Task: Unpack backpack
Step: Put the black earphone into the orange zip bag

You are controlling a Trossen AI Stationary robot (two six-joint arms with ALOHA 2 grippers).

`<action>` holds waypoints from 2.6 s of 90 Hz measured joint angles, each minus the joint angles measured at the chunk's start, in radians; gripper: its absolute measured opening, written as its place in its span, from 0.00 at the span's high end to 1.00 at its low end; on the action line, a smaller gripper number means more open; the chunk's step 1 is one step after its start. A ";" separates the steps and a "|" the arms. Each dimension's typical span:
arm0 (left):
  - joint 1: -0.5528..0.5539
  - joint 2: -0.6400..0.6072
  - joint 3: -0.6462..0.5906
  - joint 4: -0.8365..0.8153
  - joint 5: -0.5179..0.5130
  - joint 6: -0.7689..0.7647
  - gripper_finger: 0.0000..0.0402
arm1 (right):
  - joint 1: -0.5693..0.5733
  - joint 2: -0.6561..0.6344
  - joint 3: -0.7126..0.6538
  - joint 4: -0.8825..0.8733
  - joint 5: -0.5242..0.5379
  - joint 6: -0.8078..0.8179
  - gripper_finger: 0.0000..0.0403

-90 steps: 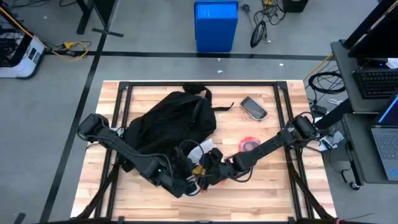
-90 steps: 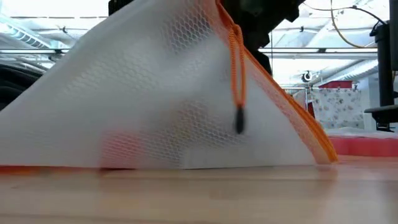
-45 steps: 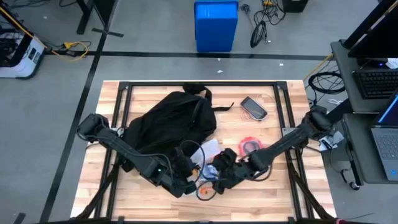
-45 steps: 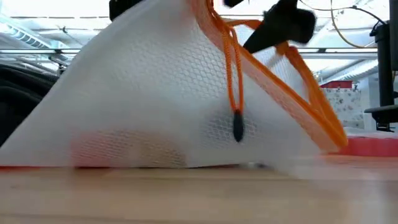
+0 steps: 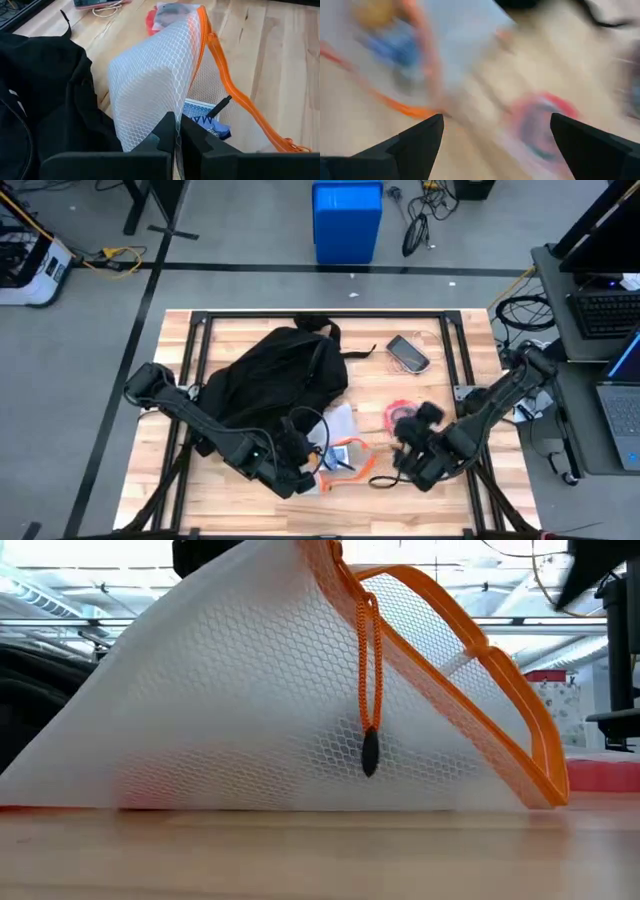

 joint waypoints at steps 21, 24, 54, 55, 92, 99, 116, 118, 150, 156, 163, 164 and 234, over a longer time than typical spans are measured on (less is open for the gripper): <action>0.000 0.000 0.000 -0.003 0.001 -0.002 1.00 | 0.058 0.006 -0.165 -0.038 0.081 0.164 0.13; 0.000 0.000 0.000 -0.003 0.001 -0.002 1.00 | 0.058 0.006 -0.187 -0.021 0.077 0.198 0.13; 0.000 0.000 0.000 -0.003 0.002 -0.002 1.00 | 0.055 0.018 -0.393 0.267 0.066 0.146 0.13; 0.000 0.000 0.000 -0.003 0.002 -0.002 1.00 | 0.054 0.021 -0.397 0.273 0.067 0.140 0.13; 0.000 0.000 0.000 -0.003 0.002 -0.003 1.00 | 0.026 0.040 -0.443 0.365 0.064 0.008 0.13; 0.000 0.000 0.000 -0.003 0.002 -0.003 1.00 | 0.021 0.041 -0.443 0.389 0.063 -0.021 0.13; 0.000 0.000 0.000 -0.003 0.002 -0.003 1.00 | -0.002 0.065 -0.443 0.385 0.045 -0.078 0.13; 0.000 0.000 0.000 -0.003 0.002 -0.002 1.00 | -0.005 0.074 -0.443 0.384 0.046 -0.082 0.13; 0.000 0.000 0.000 -0.002 0.005 -0.003 1.00 | -0.065 0.177 -0.441 0.440 -0.018 -0.087 0.38; 0.000 0.000 0.000 -0.003 0.005 -0.003 1.00 | -0.064 0.176 -0.441 0.446 -0.016 -0.092 0.50; 0.000 0.000 0.001 -0.003 0.005 -0.002 1.00 | -0.061 0.169 -0.440 0.459 0.002 -0.096 0.63; 0.000 0.000 0.001 -0.003 0.005 -0.002 1.00 | -0.059 0.167 -0.440 0.460 0.001 -0.096 0.65; 0.000 0.000 0.001 -0.003 0.005 -0.003 1.00 | -0.001 0.077 -0.239 0.503 -0.043 -0.186 0.99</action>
